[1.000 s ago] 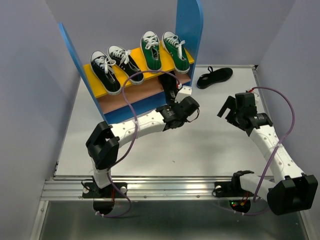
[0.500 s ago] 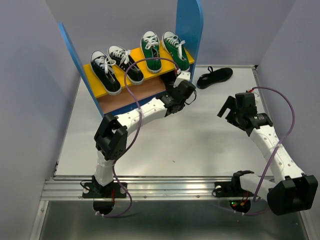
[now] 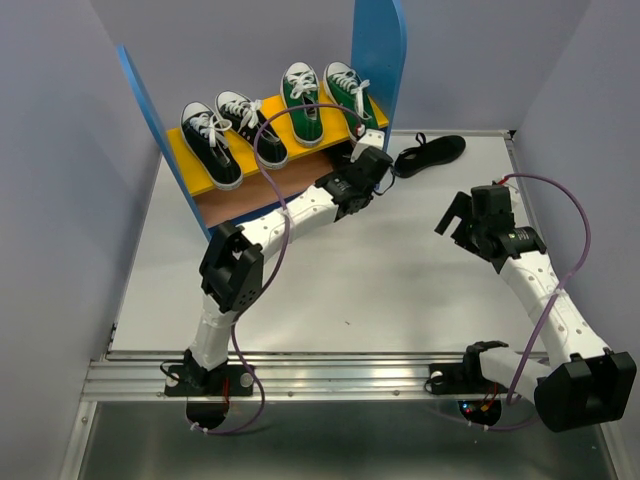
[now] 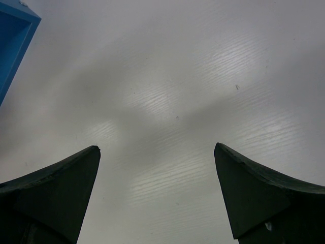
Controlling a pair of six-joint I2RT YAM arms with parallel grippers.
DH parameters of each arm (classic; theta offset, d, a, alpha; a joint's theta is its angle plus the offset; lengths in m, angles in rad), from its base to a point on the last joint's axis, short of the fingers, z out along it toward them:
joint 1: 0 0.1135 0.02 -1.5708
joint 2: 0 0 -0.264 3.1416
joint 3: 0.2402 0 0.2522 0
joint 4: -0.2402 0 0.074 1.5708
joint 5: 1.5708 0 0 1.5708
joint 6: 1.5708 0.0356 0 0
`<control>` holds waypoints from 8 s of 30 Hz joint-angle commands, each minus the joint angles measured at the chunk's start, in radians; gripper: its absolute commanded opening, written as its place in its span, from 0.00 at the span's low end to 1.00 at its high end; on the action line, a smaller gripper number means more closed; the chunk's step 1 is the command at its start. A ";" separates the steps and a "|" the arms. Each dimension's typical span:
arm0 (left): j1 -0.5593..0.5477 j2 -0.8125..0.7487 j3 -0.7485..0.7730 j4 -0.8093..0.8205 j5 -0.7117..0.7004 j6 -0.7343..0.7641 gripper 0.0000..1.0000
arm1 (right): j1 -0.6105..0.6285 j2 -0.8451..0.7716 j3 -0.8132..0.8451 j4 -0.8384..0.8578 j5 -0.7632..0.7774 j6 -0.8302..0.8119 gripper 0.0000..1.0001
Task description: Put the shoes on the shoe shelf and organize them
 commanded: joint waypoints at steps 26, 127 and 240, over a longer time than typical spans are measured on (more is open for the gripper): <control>-0.088 -0.165 -0.032 -0.086 0.031 -0.015 0.48 | -0.002 0.043 0.038 0.081 -0.006 0.003 1.00; -0.309 -0.307 -0.297 -0.058 0.307 -0.214 0.64 | 0.131 -0.062 0.010 -0.063 0.195 0.031 1.00; -0.242 -0.674 -0.429 -0.598 -0.058 -0.743 0.00 | 0.026 -0.177 -0.001 -0.049 0.241 0.083 1.00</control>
